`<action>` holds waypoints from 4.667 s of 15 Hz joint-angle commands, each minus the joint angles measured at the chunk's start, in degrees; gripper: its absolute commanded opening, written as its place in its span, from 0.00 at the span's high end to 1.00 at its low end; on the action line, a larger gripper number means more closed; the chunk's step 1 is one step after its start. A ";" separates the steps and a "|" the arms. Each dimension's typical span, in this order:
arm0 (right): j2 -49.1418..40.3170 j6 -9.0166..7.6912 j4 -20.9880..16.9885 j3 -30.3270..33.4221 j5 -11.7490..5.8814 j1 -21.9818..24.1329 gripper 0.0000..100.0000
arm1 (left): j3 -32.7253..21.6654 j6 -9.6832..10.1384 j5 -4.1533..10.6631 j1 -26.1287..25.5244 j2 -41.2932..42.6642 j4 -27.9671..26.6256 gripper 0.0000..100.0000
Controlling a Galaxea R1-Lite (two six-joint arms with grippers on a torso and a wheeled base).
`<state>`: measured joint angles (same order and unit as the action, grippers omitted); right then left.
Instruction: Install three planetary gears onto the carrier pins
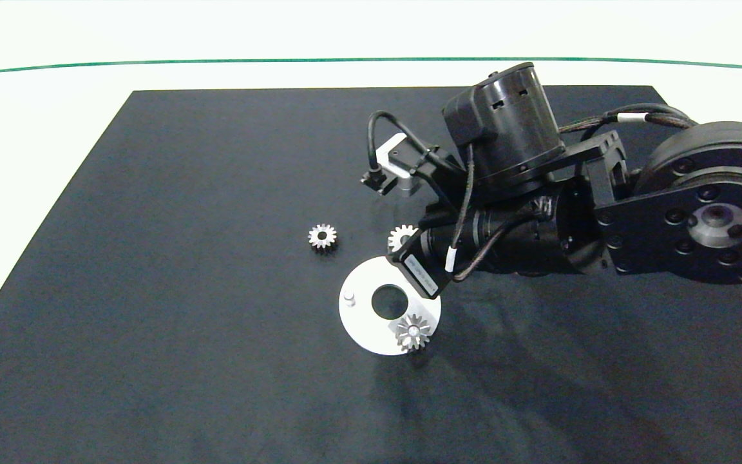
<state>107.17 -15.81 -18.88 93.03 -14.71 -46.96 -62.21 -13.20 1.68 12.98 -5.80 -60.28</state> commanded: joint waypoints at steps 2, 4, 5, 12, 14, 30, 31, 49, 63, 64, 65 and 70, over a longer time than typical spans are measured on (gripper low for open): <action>-1.70 1.22 1.74 -3.73 -0.05 2.31 0.84 | 0.77 -0.07 -0.01 0.02 -0.09 -0.36 0.00; -1.26 1.31 4.73 -6.37 0.04 2.75 0.84 | 0.86 -0.07 -0.01 0.02 0.00 -0.36 0.00; -1.08 1.40 6.23 -7.25 -0.05 2.66 0.84 | 0.77 -0.07 0.08 0.02 0.00 -0.36 0.00; 1.47 3.24 10.01 -7.33 -0.23 2.75 0.84 | 0.86 -0.07 -0.01 0.02 0.18 -0.36 0.00; 2.34 3.24 10.27 -7.33 -0.23 2.75 0.84 | 1.12 -0.07 0.08 0.02 0.27 -0.36 0.00; 3.84 3.51 10.27 -7.68 -0.14 3.80 0.84 | 1.39 -0.07 0.08 0.11 0.53 -0.45 0.00; 3.93 3.51 10.27 -7.77 -0.14 3.80 0.84 | 1.56 -0.07 0.08 0.11 0.44 -0.36 0.00; 4.81 3.33 12.47 -7.68 -0.23 4.24 0.84 | 1.74 0.02 0.08 0.20 0.53 -0.36 0.00; 4.37 4.56 12.56 -9.27 -0.14 4.24 0.00 | 2.18 -0.07 0.08 0.38 0.44 -0.36 0.00; 4.37 4.82 12.56 -9.27 -0.14 4.24 0.00 | 2.44 -0.16 0.08 0.38 0.18 -0.36 0.00; 3.84 6.06 12.29 -9.35 -0.23 4.16 0.00 | 2.44 -0.42 0.08 0.20 -0.61 -0.19 0.00; -17.26 6.67 12.56 -21.13 0.04 5.56 0.00 | 1.74 -0.51 -6.87 -1.03 -23.46 16.34 0.00</action>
<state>101.79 -9.34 -6.56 78.50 -14.76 -42.28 -60.14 -13.49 -1.68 12.48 -15.90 -51.41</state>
